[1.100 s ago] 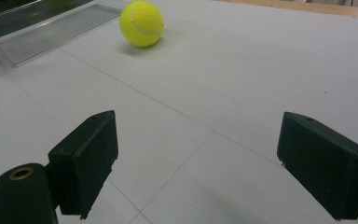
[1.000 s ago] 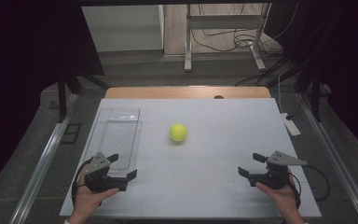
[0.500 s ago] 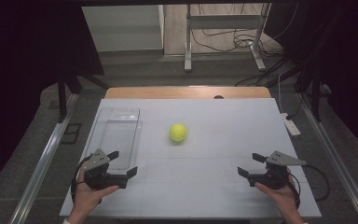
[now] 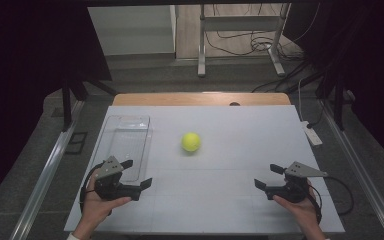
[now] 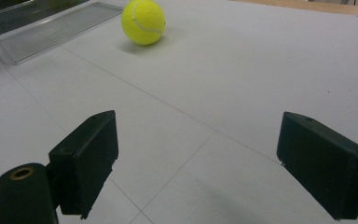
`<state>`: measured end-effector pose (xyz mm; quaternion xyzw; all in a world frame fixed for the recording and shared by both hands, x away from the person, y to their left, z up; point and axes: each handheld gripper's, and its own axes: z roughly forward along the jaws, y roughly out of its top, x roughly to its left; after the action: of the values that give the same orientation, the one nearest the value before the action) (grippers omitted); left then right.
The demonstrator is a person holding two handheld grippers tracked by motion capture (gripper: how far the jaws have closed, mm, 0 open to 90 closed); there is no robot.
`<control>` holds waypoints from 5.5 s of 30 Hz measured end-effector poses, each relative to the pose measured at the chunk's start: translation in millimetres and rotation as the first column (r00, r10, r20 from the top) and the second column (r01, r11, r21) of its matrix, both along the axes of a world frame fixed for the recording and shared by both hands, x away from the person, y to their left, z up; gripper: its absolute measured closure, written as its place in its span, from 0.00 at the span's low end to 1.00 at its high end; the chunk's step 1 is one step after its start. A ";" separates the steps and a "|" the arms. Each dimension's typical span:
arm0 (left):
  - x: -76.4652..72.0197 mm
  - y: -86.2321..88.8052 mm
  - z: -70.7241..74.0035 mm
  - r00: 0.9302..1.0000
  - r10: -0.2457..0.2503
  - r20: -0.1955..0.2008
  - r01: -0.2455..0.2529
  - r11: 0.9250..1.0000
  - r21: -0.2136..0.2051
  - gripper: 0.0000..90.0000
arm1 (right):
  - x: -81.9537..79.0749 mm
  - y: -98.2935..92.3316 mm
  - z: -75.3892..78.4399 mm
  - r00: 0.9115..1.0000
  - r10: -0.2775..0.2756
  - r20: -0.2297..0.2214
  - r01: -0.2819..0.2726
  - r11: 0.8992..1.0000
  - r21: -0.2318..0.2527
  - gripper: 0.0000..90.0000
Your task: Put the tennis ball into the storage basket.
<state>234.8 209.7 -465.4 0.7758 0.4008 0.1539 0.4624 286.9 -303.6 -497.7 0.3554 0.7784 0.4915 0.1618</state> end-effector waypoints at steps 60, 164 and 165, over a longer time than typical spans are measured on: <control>39.1 -53.1 18.6 0.992 -0.119 -0.035 0.121 0.989 0.079 0.07 | 0.2 1.3 -1.3 1.000 0.006 0.003 -0.006 1.000 -0.016 0.14; 113.7 -119.7 22.5 0.970 -0.180 -0.165 0.214 0.952 0.220 0.08 | -2.2 -2.5 -2.7 1.000 -0.001 0.011 0.001 0.999 -0.039 0.14; 114.6 -120.5 22.5 0.970 -0.175 -0.167 0.209 0.953 0.220 0.08 | -2.2 -2.6 -2.6 1.000 -0.002 0.010 0.002 0.999 -0.038 0.14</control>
<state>349.5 89.2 -442.9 0.8697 0.3347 0.0975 0.3494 284.7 -306.3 -500.3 0.3506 0.7863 0.4785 0.1730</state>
